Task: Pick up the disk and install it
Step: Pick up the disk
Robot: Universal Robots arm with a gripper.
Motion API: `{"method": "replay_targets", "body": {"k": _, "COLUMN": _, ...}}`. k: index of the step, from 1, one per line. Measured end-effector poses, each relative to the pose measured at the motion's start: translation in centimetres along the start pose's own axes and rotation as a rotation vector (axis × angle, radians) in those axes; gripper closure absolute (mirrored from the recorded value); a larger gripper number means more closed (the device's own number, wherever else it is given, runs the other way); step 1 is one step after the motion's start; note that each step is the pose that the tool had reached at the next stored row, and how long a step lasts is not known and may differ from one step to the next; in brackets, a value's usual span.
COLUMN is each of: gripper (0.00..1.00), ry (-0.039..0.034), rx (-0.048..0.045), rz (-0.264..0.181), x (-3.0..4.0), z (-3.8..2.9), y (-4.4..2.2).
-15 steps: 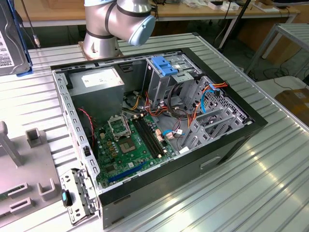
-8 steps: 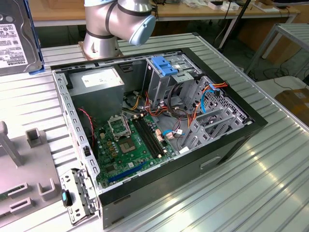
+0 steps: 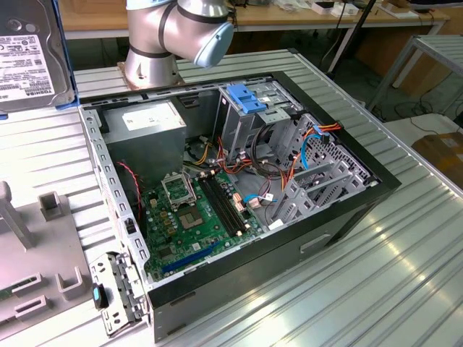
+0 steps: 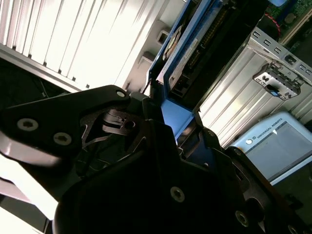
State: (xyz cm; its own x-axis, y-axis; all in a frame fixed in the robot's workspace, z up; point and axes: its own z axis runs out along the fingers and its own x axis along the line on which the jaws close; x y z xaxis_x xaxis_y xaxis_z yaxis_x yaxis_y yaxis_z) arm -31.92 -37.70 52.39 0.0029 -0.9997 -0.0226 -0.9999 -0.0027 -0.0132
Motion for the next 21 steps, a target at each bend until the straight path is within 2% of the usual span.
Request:
{"method": "replay_targets", "body": {"k": 2, "gripper": 0.63, "ry": 0.0000, "rx": 0.0003, "rz": 0.000, "x": 0.01, "z": 0.01, "y": -0.65}}
{"method": "replay_targets", "body": {"k": 13, "gripper": 0.63, "ry": 0.0000, "rx": 0.0015, "rz": 0.000, "x": 0.01, "z": 0.03, "y": -2.29}}
{"method": "replay_targets", "body": {"k": 17, "gripper": 0.63, "ry": 0.0000, "rx": 0.0021, "rz": 0.000, "x": 0.01, "z": 0.05, "y": -3.63}}
{"method": "replay_targets", "body": {"k": 21, "gripper": 0.63, "ry": 0.0000, "rx": 0.0025, "rz": 0.000, "x": 0.01, "z": 0.06, "y": -4.41}}
